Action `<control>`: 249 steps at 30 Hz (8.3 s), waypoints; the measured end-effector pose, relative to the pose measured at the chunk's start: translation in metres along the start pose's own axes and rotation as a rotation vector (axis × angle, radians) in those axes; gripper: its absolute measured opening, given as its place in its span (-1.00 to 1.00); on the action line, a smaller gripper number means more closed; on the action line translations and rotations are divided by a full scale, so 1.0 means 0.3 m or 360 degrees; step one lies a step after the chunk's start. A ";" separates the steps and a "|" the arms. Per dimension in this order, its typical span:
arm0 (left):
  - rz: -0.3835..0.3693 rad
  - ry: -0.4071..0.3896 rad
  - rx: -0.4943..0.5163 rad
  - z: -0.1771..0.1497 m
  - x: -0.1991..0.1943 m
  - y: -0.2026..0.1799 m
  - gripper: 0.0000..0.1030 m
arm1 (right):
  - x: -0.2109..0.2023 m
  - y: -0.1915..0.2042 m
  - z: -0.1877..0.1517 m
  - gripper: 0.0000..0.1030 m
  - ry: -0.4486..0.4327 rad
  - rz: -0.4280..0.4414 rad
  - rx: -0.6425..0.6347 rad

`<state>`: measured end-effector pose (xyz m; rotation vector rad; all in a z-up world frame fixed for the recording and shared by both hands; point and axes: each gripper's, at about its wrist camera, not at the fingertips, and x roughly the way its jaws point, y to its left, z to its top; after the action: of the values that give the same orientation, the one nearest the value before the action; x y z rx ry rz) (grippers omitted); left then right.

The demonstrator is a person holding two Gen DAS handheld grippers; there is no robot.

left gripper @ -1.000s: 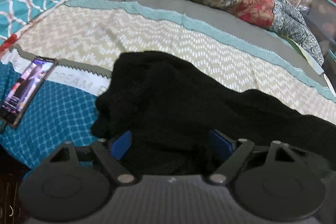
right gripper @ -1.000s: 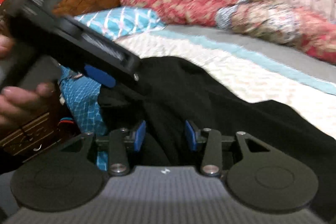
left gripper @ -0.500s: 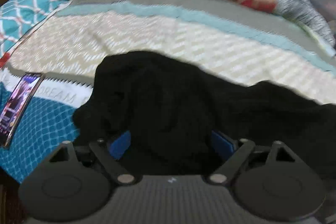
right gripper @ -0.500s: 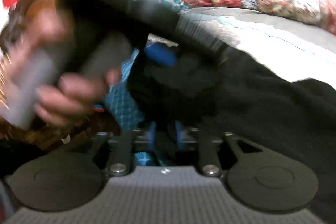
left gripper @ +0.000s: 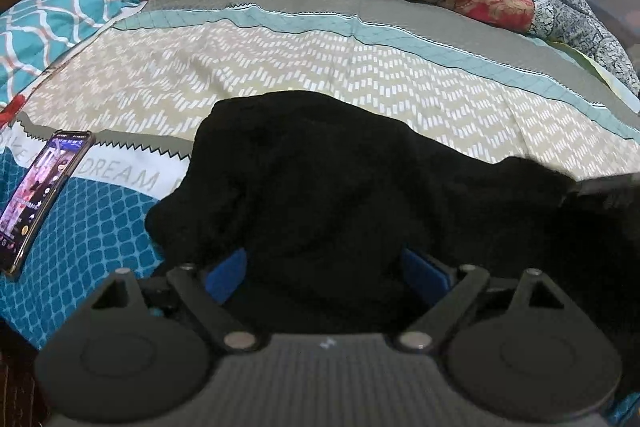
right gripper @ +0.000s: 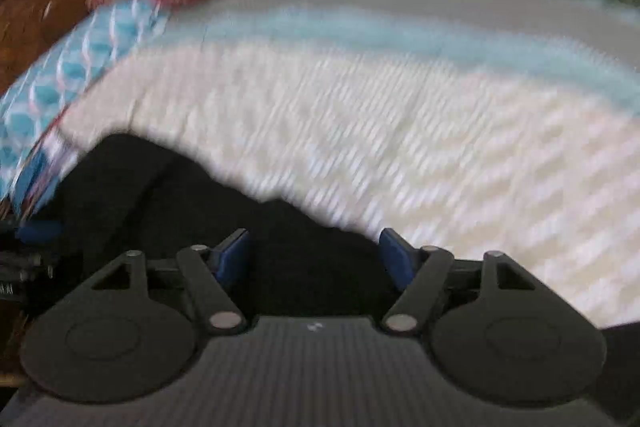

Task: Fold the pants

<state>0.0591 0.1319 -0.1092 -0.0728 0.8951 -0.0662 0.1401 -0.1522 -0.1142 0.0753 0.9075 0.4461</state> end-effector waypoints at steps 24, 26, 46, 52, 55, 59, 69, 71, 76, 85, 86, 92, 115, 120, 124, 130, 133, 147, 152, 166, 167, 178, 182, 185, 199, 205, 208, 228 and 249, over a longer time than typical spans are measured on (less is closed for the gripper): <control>0.0067 -0.0193 -0.0068 0.019 -0.044 0.008 0.88 | -0.239 0.077 -0.180 -0.06 -0.0491 -0.0022 -0.0011; 0.0042 -0.0168 -0.0083 0.023 -0.039 0.025 0.87 | -0.250 0.140 -0.246 -0.06 -0.0420 0.0138 -0.0089; 0.0287 -0.0065 0.0203 -0.033 0.015 -0.063 0.82 | -0.218 0.270 -0.469 -0.75 -0.0108 0.0139 -0.0168; 0.0308 -0.0056 0.0243 -0.045 0.011 -0.064 0.82 | -0.337 0.219 -0.498 -0.28 -0.0336 0.0132 0.0080; 0.0364 -0.0083 0.0296 -0.069 0.028 -0.085 0.83 | -0.378 0.140 -0.481 -0.28 -0.0507 0.0063 0.0196; 0.0378 -0.0099 0.0305 -0.080 0.041 -0.087 0.87 | -0.337 0.067 -0.420 -0.27 -0.0475 -0.0037 0.0353; 0.0359 -0.0091 0.0277 -0.073 0.043 -0.067 0.91 | -0.131 -0.159 -0.280 -0.95 -0.0369 -0.0353 0.0582; 0.0351 -0.0094 0.0283 -0.075 0.042 -0.063 0.91 | -0.188 -0.296 -0.350 -1.00 -0.0470 -0.0204 0.0953; 0.0369 -0.0096 0.0290 -0.072 0.050 -0.074 0.95 | -0.330 -0.344 -0.423 -0.99 -0.0606 -0.0591 0.1007; 0.0296 -0.0244 0.0239 -0.010 -0.123 -0.133 0.93 | -0.517 -0.331 -0.593 -0.55 -0.0755 -0.0479 0.1006; 0.0262 -0.0258 0.0253 0.004 -0.135 -0.161 0.93 | -0.541 -0.337 -0.629 -0.55 -0.0785 -0.0454 0.1033; 0.0053 -0.0218 0.0436 0.074 -0.113 -0.423 0.93 | -0.656 -0.381 -0.771 -0.55 -0.0926 -0.0438 0.1130; -0.0008 0.0110 0.0572 0.007 0.161 -0.809 0.95 | -0.800 -1.021 -0.802 -0.26 -0.0741 -0.0709 0.1225; 0.0014 0.0099 0.0549 0.014 0.178 -0.819 1.00 | -0.910 -0.928 -0.765 -0.76 -0.0946 -0.1079 0.0994; 0.0054 0.0079 0.0565 0.003 0.195 -0.848 1.00 | -0.915 -0.970 -0.825 -0.80 -0.0995 -0.1275 0.1167; 0.0050 0.0101 0.0525 0.025 0.190 -0.851 0.99 | -0.905 -1.005 -0.903 -0.30 -0.1020 -0.0980 0.1267; 0.0029 0.0088 0.0484 0.028 0.169 -0.839 0.99 | -0.974 -1.006 -0.941 -0.10 -0.1223 -0.0785 0.1361; 0.0067 0.0087 0.0520 -0.016 0.144 -0.815 0.99 | -0.974 -0.900 -0.882 -0.88 -0.1113 -0.0796 0.1127; 0.0091 0.0086 0.0526 -0.021 0.147 -0.826 0.99 | -1.130 -0.806 -0.697 -0.88 -0.1416 -0.0454 0.0830; 0.0095 0.0115 0.0531 -0.012 0.166 -0.828 1.00 | -0.952 -1.150 -0.921 -0.14 -0.1056 -0.0440 0.1545; 0.0098 0.0118 0.0525 -0.011 0.169 -0.828 1.00 | -0.974 -1.133 -0.941 -0.02 -0.1145 -0.0433 0.1563; 0.0121 0.0110 0.0528 -0.015 0.172 -0.847 1.00 | -0.911 -1.046 -0.989 0.05 -0.1121 -0.0399 0.1617; 0.0109 0.0123 0.0504 -0.014 0.172 -0.840 1.00 | -0.908 -1.047 -0.999 0.04 -0.1158 -0.0464 0.1732; 0.0098 0.0123 0.0484 -0.017 0.172 -0.832 1.00 | -0.899 -1.017 -1.031 0.05 -0.1246 -0.0472 0.1828; 0.0078 0.0122 0.0480 -0.018 0.179 -0.828 1.00 | -0.868 -0.942 -0.984 -0.15 -0.1297 -0.0581 0.1922; 0.0076 0.0127 0.0485 -0.016 0.178 -0.829 1.00 | -0.911 -0.892 -0.953 -0.69 -0.1372 -0.0855 0.1718; 0.0073 0.0130 0.0485 -0.016 0.181 -0.829 1.00 | -0.921 -0.861 -0.970 -0.70 -0.1421 -0.1019 0.1644; -0.0448 0.0154 0.0653 0.000 0.038 -1.093 0.89 | -0.943 -0.832 -0.867 -0.69 -0.1401 -0.0843 0.1319; -0.0642 0.0335 0.0423 0.050 0.093 -1.078 0.94 | -0.632 -0.373 -0.668 -0.03 -0.0720 -0.0403 -0.0081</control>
<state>0.0795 -0.1920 -0.0920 0.0030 1.0636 -0.5763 -0.0776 -0.3550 -0.1250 0.0127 0.4517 0.2014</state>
